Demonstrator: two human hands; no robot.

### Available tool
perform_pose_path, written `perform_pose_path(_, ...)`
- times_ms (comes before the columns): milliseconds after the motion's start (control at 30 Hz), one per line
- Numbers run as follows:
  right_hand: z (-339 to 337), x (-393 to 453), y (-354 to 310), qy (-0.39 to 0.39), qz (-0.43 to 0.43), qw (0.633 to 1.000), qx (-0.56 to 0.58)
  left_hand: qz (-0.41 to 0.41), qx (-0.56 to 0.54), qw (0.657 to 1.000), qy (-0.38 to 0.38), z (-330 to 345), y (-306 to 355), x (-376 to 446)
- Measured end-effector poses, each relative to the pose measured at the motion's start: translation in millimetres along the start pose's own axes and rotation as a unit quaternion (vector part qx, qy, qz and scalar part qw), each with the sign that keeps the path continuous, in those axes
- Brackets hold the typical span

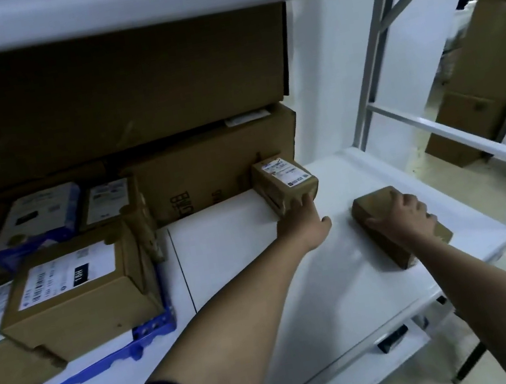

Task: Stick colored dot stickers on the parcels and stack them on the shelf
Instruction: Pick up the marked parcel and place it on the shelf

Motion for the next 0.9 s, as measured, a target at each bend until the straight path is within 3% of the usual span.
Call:
perform_pose_path(200,13,7,47,-0.068,0.049,0.994,-0.07,-0.011,0.023,0.999,-0.047,36,12,2)
perform_pose_path(367,25,10,61,-0.099,0.069,0.991,-0.06,-0.029,0.018,0.996,-0.077,50,8,2)
perform_pose_path(567,24,4,56,-0.067,0.071,0.992,-0.077,-0.043,0.003,0.996,-0.081,49,-7,1)
perform_pose_path(700,29,-7,28,-0.053,0.081,0.993,0.074,-0.058,-0.058,0.994,-0.075,42,-25,-2)
perform_pose_path(767,33,-17,7,-0.054,0.077,0.976,0.198,-0.063,-0.124,0.988,-0.071,37,-34,-6)
perform_pose_path(833,36,-31,-18,-0.07,0.067,0.93,0.355,-0.069,-0.199,0.975,-0.064,28,-40,-12)
perform_pose_path(900,35,-52,-51,-0.1,0.052,0.853,0.51,-0.072,-0.257,0.963,-0.049,14,-48,-21)
Point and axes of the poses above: each hand's wrist, its own x-axis towards the middle knuckle, its own z-axis out of the palm, y = z × x, the point moved 10 cm from there along x, towards the middle knuckle, and after that the axes turned 5 degrees about -z, right-handed, at the moved point
